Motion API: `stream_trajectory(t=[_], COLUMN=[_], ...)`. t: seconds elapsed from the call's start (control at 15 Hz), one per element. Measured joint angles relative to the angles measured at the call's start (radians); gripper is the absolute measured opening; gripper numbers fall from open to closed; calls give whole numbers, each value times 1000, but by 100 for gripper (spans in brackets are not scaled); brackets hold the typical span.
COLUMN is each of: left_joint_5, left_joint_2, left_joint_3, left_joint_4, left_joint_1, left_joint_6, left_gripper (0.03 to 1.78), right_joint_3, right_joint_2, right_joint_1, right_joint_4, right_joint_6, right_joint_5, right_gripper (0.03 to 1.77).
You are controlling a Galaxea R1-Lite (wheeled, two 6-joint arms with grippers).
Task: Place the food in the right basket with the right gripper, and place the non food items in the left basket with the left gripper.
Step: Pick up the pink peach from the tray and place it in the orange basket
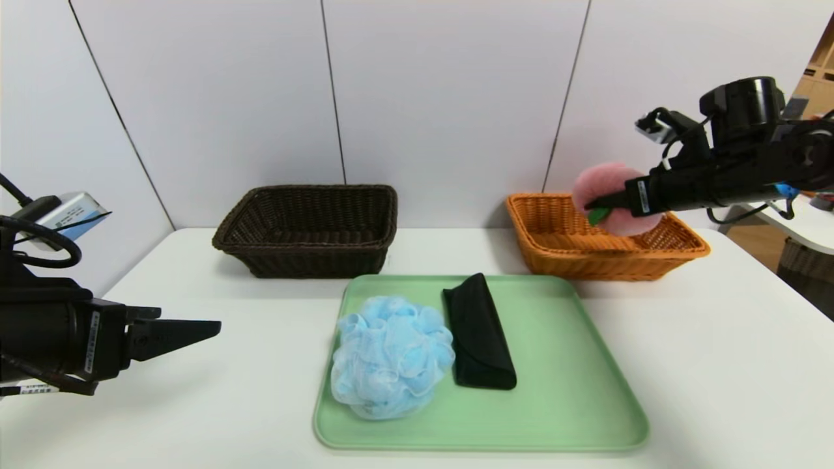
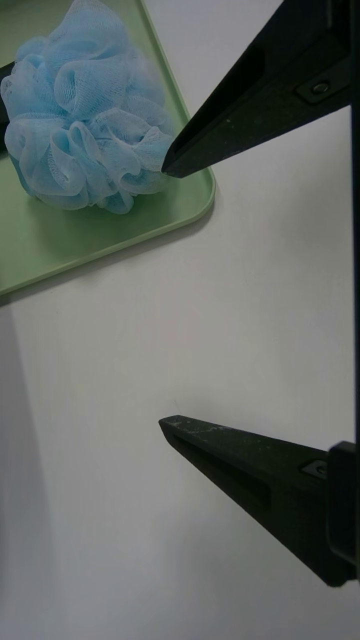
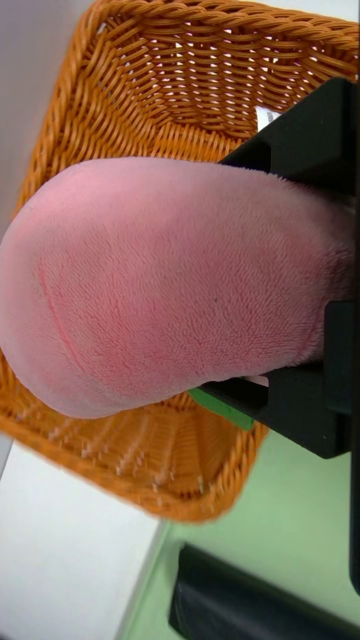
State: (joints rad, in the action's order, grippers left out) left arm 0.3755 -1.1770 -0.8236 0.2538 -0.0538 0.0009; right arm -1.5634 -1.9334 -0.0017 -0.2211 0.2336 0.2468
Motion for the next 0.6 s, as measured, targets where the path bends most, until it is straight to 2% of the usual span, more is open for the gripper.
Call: stream_trajectory(t=[0.2,0.6], left_joint_5=[1,0], left_joint_2=[-3,-4], left_joint_3=[24,45], left_joint_4=[-44,-51], left_joint_1=[0,0], left_joint_6=[3,5], left_gripper=[169,169], right_joint_3=[-70,-107], right_joint_2=[-97,-187], right_joint_1=[-22,-30], right_joint_4=[-1,0], right_joint_6=[-9,-13], right_joint_5=[-27,-30], right_gripper=[79,79])
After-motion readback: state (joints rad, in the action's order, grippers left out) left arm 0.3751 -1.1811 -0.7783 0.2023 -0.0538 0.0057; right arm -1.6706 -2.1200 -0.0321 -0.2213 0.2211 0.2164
